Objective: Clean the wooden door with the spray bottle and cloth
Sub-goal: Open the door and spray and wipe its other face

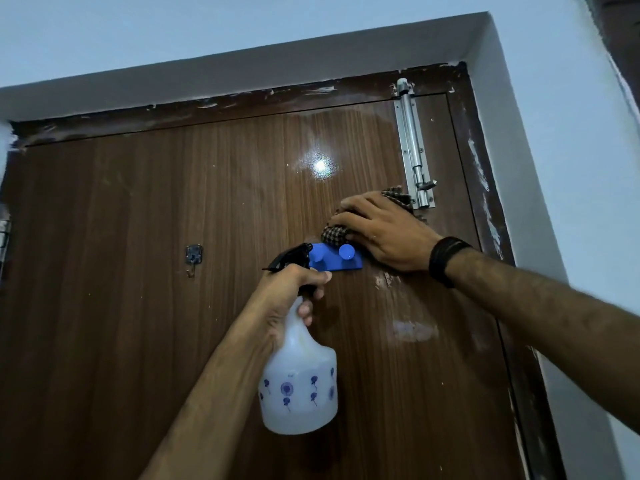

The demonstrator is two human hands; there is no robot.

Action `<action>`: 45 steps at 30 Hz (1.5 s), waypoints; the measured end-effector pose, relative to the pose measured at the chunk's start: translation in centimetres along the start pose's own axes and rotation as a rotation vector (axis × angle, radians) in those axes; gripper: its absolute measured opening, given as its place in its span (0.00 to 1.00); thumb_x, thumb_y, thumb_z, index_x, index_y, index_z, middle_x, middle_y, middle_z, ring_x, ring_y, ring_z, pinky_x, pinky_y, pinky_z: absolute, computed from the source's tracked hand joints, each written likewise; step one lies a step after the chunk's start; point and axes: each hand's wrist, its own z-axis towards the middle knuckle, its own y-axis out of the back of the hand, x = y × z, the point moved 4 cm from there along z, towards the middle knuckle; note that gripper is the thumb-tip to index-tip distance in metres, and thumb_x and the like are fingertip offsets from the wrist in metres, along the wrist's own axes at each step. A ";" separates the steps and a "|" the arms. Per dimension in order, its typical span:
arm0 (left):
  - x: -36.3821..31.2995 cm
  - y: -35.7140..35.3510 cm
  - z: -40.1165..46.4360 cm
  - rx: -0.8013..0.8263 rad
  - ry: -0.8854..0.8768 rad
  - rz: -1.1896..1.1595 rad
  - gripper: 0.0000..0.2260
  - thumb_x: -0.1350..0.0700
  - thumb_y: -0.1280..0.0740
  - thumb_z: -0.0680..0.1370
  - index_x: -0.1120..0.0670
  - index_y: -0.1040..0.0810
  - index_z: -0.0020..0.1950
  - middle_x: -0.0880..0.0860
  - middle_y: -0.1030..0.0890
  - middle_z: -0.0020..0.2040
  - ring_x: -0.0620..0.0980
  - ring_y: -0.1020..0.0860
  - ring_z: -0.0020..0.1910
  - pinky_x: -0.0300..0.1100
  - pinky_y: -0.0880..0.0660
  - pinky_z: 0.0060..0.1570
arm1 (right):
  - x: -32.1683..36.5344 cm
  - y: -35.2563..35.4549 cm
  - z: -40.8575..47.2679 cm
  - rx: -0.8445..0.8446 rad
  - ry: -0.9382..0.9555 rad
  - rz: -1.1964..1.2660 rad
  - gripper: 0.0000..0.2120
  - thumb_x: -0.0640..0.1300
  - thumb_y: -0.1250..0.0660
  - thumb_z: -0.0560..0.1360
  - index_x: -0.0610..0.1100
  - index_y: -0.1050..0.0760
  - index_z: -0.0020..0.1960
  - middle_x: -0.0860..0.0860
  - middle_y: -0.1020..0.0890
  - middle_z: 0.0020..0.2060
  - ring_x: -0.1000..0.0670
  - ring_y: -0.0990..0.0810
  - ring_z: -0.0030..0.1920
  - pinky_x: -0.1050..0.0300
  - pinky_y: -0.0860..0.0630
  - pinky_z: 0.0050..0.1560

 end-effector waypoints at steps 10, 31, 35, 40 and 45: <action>-0.8 1.6 0.0 0.021 -0.020 0.043 0.04 0.61 0.30 0.76 0.58 0.23 0.48 0.53 0.24 0.35 0.45 0.37 0.21 0.37 0.36 0.21 | 1.9 -0.5 6.3 0.104 -0.040 0.341 0.15 0.46 0.28 0.76 0.53 0.19 0.62 0.50 0.27 0.59 0.48 0.33 0.58 0.51 0.32 0.61; -1.3 -8.7 0.0 0.236 -0.031 0.072 0.03 0.62 0.30 0.76 0.60 0.23 0.47 0.54 0.25 0.34 0.45 0.36 0.20 0.36 0.35 0.21 | -0.9 0.6 -8.0 -0.652 -0.780 0.023 0.13 0.36 0.28 0.71 0.41 0.27 0.53 0.44 0.27 0.51 0.46 0.28 0.52 0.49 0.25 0.52; -1.3 -10.4 0.4 0.249 -0.027 0.123 0.07 0.61 0.30 0.77 0.59 0.25 0.40 0.53 0.26 0.31 0.45 0.37 0.20 0.37 0.35 0.21 | -0.2 0.2 -10.5 -0.625 -0.724 -0.007 0.14 0.36 0.27 0.70 0.41 0.28 0.51 0.45 0.29 0.49 0.44 0.28 0.49 0.45 0.24 0.47; -1.3 -11.3 0.7 0.238 -0.025 0.109 0.03 0.61 0.30 0.76 0.59 0.22 0.44 0.52 0.26 0.30 0.44 0.37 0.20 0.37 0.35 0.21 | 0.8 0.0 -13.9 -0.628 -0.757 -0.029 0.13 0.34 0.26 0.69 0.41 0.27 0.50 0.45 0.29 0.47 0.45 0.29 0.48 0.49 0.27 0.45; -3.5 -11.1 1.4 0.224 -0.057 0.078 0.02 0.61 0.30 0.75 0.59 0.21 0.44 0.54 0.25 0.33 0.45 0.36 0.20 0.36 0.36 0.22 | 0.4 0.7 -9.0 -0.588 -0.770 -0.025 0.09 0.41 0.33 0.70 0.43 0.29 0.48 0.45 0.28 0.45 0.47 0.31 0.45 0.53 0.32 0.40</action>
